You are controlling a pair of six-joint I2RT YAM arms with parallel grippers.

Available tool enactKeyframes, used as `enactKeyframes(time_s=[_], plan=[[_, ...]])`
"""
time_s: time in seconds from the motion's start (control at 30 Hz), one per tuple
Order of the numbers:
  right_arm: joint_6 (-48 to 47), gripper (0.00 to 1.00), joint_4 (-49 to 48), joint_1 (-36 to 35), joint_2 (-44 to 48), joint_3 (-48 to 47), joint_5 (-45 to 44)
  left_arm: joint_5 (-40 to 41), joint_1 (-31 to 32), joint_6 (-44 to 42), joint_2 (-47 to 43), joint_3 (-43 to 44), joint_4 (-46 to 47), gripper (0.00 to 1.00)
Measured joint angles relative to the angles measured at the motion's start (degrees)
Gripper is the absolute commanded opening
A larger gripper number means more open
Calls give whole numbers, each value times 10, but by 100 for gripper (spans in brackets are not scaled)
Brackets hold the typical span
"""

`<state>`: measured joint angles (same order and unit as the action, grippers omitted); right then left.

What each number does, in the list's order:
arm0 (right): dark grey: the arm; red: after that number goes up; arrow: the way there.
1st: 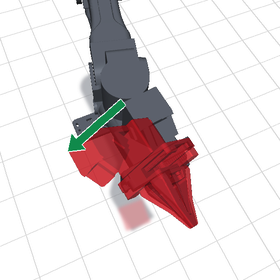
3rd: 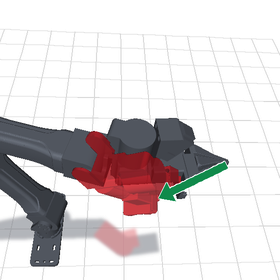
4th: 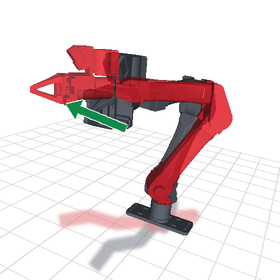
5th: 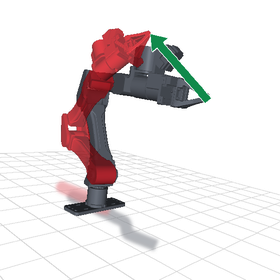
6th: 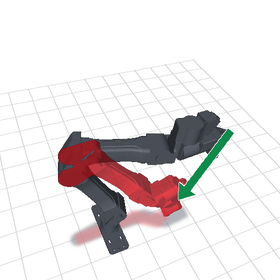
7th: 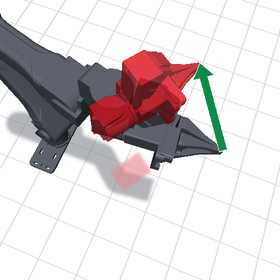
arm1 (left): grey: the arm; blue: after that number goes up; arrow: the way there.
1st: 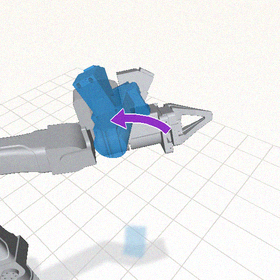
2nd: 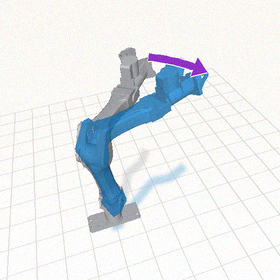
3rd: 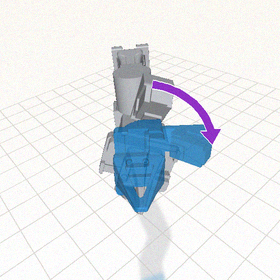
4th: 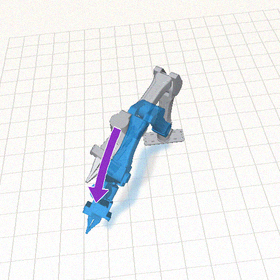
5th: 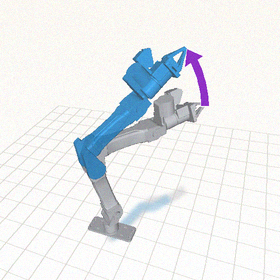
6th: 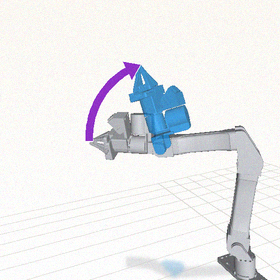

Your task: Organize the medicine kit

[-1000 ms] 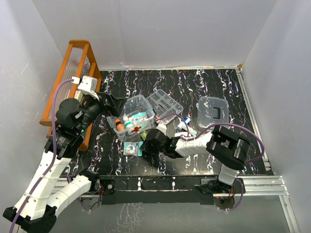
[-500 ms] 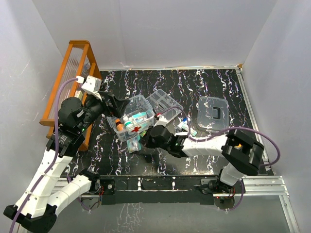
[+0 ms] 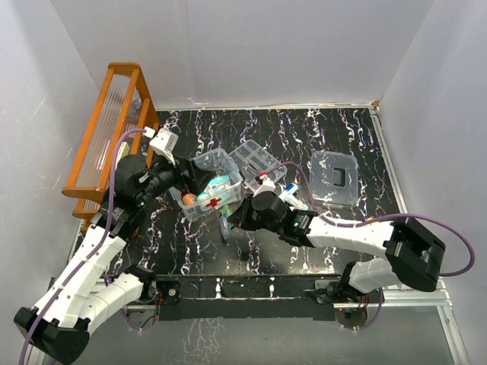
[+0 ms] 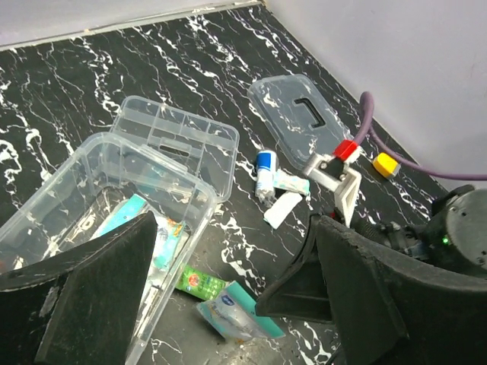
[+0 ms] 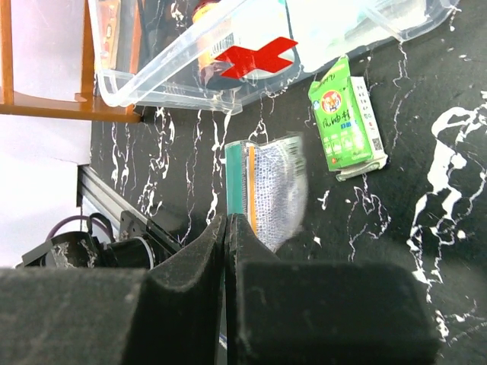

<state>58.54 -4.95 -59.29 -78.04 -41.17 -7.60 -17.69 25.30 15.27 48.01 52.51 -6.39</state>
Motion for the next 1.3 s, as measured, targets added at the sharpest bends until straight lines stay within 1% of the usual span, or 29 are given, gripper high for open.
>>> enactKeyframes(time_s=[0.1,0.27,0.4,0.5,0.63,0.77,0.9,1.0,1.07,1.23,1.3], plan=[[5,0,34,4,16,-2,-3,-10,0,0,1,-13,0,83],[33,0,127,31,33,-22,-9,-27,0,2,-14,-65,0,84],[20,0,172,58,57,-38,-5,-52,0,3,-15,-95,-5,86],[-35,0,191,86,84,-47,13,-98,0,-2,-1,-95,1,87],[-160,0,232,153,123,-71,75,-155,0,-19,40,-95,4,89],[-275,0,283,208,127,-126,141,-199,0,-25,95,-94,17,94],[-369,0,334,229,119,-181,221,-247,0,-35,135,-92,46,95],[-416,0,366,245,99,-216,274,-272,0,-45,168,-77,56,96],[-435,0,378,254,89,-223,301,-286,0,-46,191,-68,71,96],[-469,0,409,260,76,-232,368,-316,1,-27,228,-69,132,95],[-479,0,414,260,75,-238,397,-332,1,-10,236,-75,170,95]])
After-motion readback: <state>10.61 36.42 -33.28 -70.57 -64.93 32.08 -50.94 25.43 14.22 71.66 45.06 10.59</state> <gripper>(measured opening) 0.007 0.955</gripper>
